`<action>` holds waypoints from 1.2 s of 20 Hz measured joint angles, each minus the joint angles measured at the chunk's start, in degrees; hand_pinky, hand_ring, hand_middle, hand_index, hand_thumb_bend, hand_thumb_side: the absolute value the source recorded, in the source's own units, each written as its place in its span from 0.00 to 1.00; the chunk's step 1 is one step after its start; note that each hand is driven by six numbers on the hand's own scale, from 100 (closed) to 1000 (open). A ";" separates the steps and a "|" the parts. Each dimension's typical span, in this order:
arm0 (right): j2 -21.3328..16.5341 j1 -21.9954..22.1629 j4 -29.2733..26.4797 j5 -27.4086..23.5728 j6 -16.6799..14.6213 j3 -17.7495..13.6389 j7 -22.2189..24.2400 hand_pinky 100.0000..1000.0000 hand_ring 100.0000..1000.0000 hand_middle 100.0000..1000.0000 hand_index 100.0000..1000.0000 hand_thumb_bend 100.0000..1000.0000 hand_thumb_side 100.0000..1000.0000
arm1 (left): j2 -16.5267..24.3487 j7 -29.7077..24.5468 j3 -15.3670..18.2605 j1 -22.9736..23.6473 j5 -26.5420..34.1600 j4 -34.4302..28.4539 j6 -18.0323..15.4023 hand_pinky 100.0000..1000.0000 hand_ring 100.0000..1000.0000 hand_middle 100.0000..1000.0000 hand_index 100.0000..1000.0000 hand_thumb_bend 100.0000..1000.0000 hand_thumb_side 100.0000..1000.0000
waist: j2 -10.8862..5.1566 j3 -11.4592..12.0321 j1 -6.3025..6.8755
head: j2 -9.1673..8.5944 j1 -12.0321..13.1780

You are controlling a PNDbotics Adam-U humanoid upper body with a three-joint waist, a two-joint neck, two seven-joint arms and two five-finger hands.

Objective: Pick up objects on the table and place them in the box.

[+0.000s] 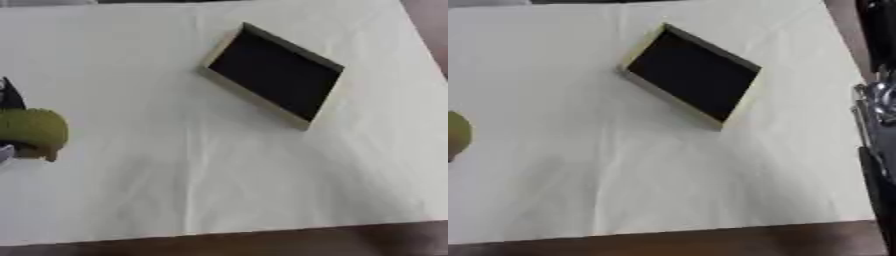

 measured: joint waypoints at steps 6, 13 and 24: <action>0.14 -0.34 0.00 -0.40 0.00 0.38 0.52 0.82 0.67 0.58 0.70 0.00 0.59 | -0.63 3.04 -1.84 -8.18 -2.17 -0.70 -1.33 0.55 0.49 0.46 0.50 0.08 0.00 | -0.38 -1.15 0.00 | 0.27 1.17; 1.31 -2.12 0.00 -1.06 -0.36 1.04 1.29 0.82 0.67 0.58 0.70 0.00 0.57 | -8.50 5.53 -5.07 -17.76 -5.83 2.89 -2.71 0.53 0.49 0.45 0.50 0.07 0.00 | -0.59 -3.07 -0.72 | 0.50 3.18; 4.54 -5.28 0.00 -2.00 -0.58 1.25 1.19 0.82 0.67 0.59 0.70 0.00 0.56 | -27.42 7.84 -8.42 -35.82 -22.60 23.13 -2.85 0.52 0.49 0.45 0.49 0.13 0.00 | 0.01 -5.05 -3.01 | -0.47 5.96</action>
